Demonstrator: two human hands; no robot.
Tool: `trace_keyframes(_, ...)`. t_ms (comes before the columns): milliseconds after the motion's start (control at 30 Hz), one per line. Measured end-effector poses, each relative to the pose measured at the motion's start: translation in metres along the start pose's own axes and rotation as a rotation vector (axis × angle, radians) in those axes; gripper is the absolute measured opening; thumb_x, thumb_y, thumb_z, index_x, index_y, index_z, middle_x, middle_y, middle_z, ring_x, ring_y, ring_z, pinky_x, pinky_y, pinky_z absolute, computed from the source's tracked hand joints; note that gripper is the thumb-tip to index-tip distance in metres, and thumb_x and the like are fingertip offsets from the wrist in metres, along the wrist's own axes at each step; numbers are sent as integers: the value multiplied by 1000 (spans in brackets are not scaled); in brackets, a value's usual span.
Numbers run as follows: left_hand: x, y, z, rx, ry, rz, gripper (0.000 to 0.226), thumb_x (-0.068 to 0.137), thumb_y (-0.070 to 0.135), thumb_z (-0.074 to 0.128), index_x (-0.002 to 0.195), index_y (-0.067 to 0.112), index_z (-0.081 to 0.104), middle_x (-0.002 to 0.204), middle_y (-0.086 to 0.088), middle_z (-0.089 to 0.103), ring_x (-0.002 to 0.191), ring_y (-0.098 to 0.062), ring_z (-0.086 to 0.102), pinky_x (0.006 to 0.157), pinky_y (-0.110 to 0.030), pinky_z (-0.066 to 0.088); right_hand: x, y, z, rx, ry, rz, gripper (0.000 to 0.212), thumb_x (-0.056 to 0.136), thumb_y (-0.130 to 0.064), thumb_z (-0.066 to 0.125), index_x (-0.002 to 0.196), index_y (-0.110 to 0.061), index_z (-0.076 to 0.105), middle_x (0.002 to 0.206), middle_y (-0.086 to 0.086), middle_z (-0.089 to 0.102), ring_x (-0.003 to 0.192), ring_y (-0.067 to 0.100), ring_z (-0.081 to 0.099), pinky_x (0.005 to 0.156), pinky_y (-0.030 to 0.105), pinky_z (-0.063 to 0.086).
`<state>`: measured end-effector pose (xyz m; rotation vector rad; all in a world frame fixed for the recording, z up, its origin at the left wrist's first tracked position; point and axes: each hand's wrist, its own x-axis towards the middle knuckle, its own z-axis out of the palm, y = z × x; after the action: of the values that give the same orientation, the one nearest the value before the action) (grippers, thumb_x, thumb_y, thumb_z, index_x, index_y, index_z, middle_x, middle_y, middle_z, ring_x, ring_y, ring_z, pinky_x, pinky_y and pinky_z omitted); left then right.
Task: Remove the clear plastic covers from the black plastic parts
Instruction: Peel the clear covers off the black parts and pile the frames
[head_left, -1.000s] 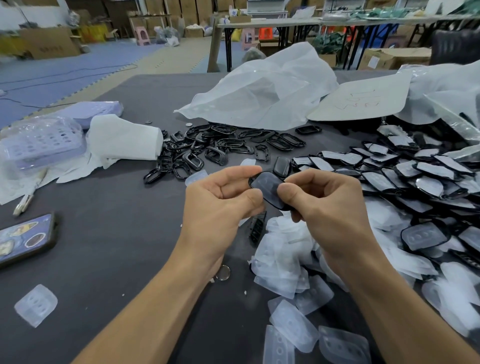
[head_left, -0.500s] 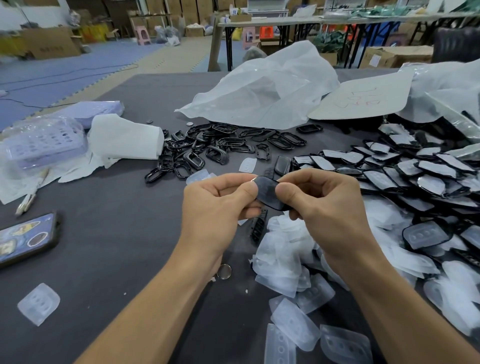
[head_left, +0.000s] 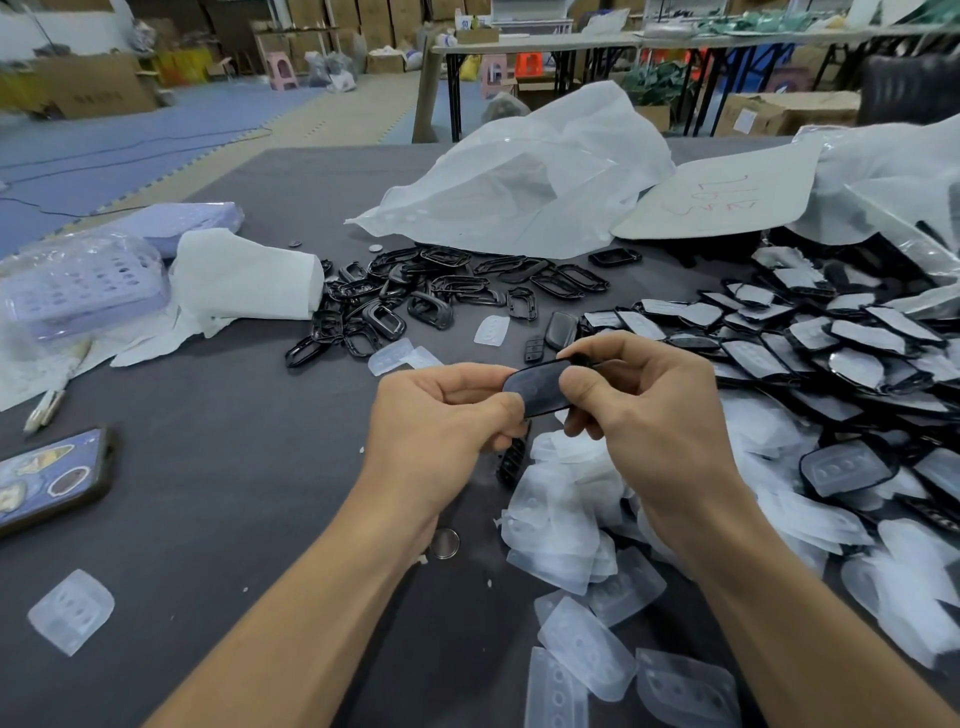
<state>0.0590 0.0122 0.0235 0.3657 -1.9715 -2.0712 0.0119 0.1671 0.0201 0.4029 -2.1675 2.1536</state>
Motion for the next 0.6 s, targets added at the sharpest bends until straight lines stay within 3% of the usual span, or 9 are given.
trace_keyframes(167, 0, 1, 2, -37, 54, -60, 18, 78, -13, 77, 80, 5, 81, 61, -12, 71, 49, -16, 61, 54, -22, 56, 0, 0, 2, -25, -7, -34, 18, 90, 0, 70, 85, -17, 74, 64, 10, 70, 50, 19, 61, 52, 25, 48)
trace_keyframes(333, -1, 1, 5, -52, 45, -70, 34, 77, -12, 77, 66, 20, 83, 62, -14, 72, 53, -19, 59, 55, -24, 55, -2, 1, 5, -69, -28, -51, 15, 87, -6, 71, 85, -20, 74, 62, 7, 70, 53, 22, 65, 54, 27, 49)
trace_keyframes(467, -1, 0, 3, -104, -39, -83, 31, 82, -10, 75, 74, 19, 84, 72, -11, 77, 56, -15, 63, 60, -21, 58, -1, 2, 4, -32, -22, -27, 18, 91, 2, 68, 86, -15, 73, 69, 6, 73, 52, 22, 65, 53, 23, 49)
trace_keyframes(600, 2, -1, -2, -153, -163, -146, 36, 86, -17, 60, 93, 10, 83, 92, -14, 80, 78, -18, 78, 66, -20, 60, -1, 2, 3, -25, -10, -22, 18, 93, 2, 65, 87, -13, 74, 71, 8, 73, 50, 20, 65, 51, 22, 47)
